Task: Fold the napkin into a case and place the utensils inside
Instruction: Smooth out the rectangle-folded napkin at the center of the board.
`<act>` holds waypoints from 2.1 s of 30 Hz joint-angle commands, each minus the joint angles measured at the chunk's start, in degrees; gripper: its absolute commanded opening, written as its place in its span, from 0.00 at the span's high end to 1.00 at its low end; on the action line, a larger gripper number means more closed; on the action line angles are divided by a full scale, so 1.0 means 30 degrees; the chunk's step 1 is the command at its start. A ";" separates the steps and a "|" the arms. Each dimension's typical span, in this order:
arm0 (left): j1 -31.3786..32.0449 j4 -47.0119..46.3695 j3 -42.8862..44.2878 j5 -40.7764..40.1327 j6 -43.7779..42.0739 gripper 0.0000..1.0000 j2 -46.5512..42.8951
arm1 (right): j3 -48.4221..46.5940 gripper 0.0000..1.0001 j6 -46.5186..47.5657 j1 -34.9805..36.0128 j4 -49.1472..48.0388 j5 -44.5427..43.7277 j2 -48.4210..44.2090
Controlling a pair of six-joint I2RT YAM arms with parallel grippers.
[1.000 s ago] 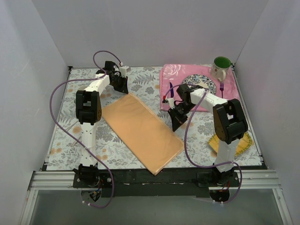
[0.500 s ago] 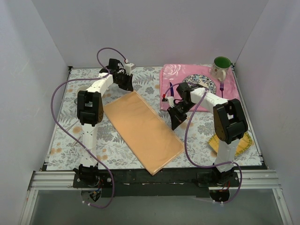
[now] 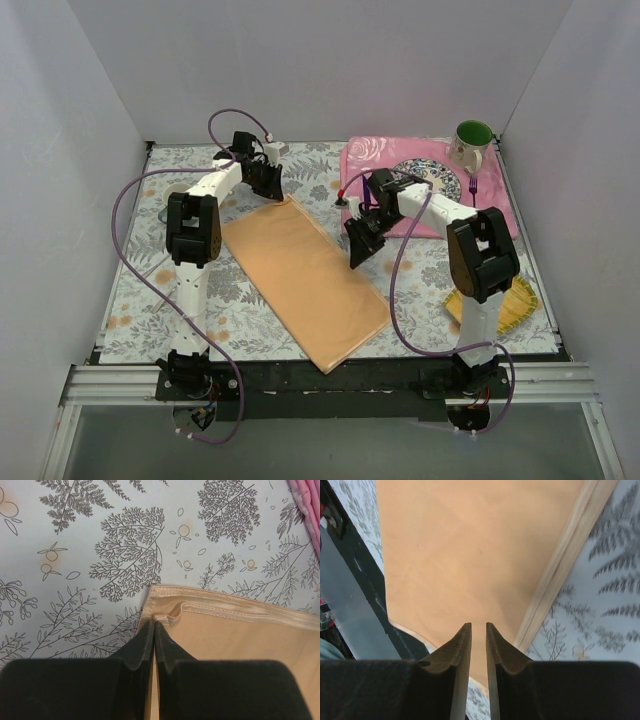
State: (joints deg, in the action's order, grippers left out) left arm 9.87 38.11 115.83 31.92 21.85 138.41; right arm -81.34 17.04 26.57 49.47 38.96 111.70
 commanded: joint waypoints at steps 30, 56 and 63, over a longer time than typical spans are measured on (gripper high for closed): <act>-0.1441 -0.1010 0.2959 0.1159 0.3464 0.55 0.0772 | -0.2856 0.87 -0.5531 0.3421 -0.7348 0.0810 0.6414; -0.2704 0.1770 -0.8266 0.1607 0.3938 0.77 -0.4950 | 0.0807 0.83 -0.6384 0.2922 -0.9372 0.4594 0.2432; -0.1825 0.2648 -0.1617 0.1224 0.4786 0.78 0.0262 | -0.1241 0.83 -0.5216 0.1781 -0.8084 0.2455 0.4687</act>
State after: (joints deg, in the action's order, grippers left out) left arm 2.72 46.83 102.87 39.64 34.98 132.57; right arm -80.51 -2.15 34.17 22.48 50.37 123.59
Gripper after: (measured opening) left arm 0.217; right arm 0.166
